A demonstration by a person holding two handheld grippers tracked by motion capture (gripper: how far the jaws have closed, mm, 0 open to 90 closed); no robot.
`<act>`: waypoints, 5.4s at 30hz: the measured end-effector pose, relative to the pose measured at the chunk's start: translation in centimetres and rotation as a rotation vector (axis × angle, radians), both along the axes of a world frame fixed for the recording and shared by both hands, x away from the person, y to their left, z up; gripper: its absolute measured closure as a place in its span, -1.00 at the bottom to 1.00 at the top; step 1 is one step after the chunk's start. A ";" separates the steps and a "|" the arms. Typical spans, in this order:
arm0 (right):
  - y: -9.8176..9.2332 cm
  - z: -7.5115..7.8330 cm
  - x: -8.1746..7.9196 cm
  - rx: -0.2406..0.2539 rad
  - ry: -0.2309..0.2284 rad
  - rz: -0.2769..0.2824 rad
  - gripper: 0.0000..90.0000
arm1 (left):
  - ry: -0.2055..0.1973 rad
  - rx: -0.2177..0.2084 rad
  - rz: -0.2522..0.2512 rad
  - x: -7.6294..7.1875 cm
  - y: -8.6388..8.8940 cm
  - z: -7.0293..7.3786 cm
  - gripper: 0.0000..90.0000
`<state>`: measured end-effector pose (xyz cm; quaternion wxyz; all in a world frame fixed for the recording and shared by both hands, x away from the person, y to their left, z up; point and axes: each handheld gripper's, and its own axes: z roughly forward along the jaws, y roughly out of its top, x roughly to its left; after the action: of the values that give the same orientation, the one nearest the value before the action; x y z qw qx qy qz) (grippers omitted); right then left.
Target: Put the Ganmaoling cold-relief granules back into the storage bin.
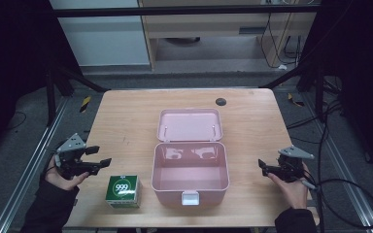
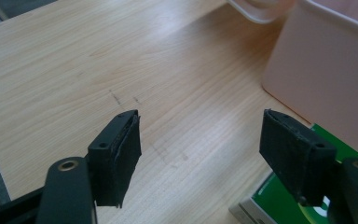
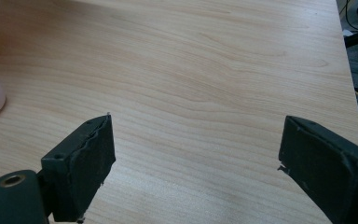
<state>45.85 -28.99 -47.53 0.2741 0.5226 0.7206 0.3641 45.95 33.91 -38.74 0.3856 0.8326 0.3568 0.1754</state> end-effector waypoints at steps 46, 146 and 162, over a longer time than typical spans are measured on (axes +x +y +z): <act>0.2 -0.5 0.0 -0.034 0.043 0.044 -0.86 | 0.144 0.482 -0.521 -1.4 -6.6 2.4 -0.79; 0.8 -1.3 0.3 -0.071 0.101 0.100 -0.90 | 0.212 0.528 -0.630 -1.0 -9.1 1.9 -0.67; 0.8 -1.3 0.3 -0.068 0.101 0.101 -0.90 | 0.190 0.518 -0.628 -0.6 -10.1 6.0 -0.67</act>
<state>46.14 -28.15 -48.79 0.2364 0.4935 0.7709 0.3261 45.31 23.83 -32.70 0.1637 0.9829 0.0638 0.0555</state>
